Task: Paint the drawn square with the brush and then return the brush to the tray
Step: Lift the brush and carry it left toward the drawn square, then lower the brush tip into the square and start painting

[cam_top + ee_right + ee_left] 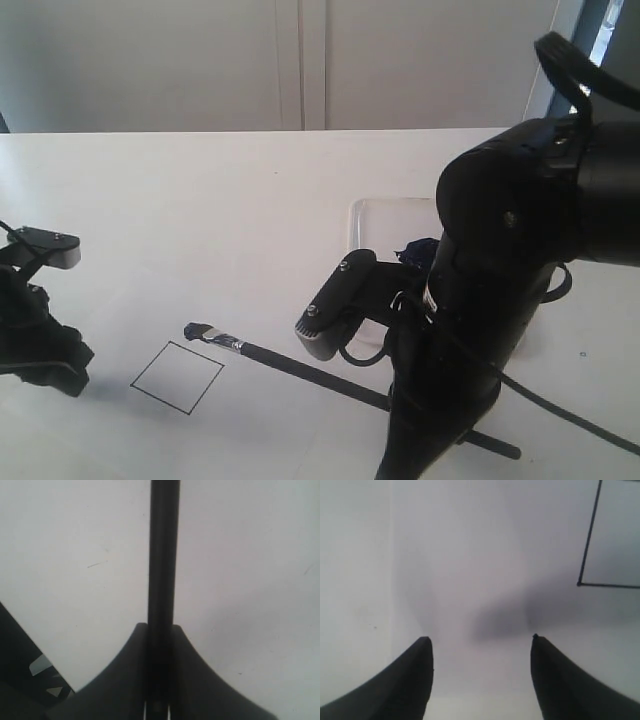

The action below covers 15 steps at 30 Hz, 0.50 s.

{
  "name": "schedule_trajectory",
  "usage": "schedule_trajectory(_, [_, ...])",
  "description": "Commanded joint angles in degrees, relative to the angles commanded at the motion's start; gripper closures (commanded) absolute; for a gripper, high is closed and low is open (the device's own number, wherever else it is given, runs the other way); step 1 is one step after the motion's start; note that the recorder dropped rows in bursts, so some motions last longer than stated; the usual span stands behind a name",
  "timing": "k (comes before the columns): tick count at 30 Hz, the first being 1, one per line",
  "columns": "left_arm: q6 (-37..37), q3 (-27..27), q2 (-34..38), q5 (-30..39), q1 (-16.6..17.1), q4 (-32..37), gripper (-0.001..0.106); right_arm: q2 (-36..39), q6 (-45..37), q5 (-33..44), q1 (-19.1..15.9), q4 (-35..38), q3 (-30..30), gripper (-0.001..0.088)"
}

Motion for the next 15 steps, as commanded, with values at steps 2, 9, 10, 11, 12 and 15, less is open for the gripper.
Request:
schedule_trajectory(2, [0.1,0.0,0.1,-0.1,-0.5,0.8,0.043,0.0,0.0,0.0,0.0,0.0,0.0,0.0868])
schedule_trajectory(9, [-2.0,0.0,1.9,-0.2,-3.0,4.0,0.046,0.0,0.0,0.0,0.0,0.0,0.0,0.0868])
schedule_trajectory(10, [-2.0,0.0,2.5,-0.2,-3.0,4.0,0.046,0.0,0.0,0.0,0.0,0.0,0.0,0.0868])
schedule_trajectory(11, [-2.1,0.0,3.0,-0.2,-3.0,4.0,0.046,0.0,0.0,0.0,0.0,0.0,0.0,0.0868])
schedule_trajectory(12, [-2.3,0.0,3.5,-0.4,-3.0,4.1,0.046,0.0,0.0,0.0,0.0,0.0,0.0,0.0868])
schedule_trajectory(15, [-3.3,0.0,5.3,-1.0,-3.0,4.1,0.046,0.0,0.0,0.5,0.0,0.0,0.0,0.0868])
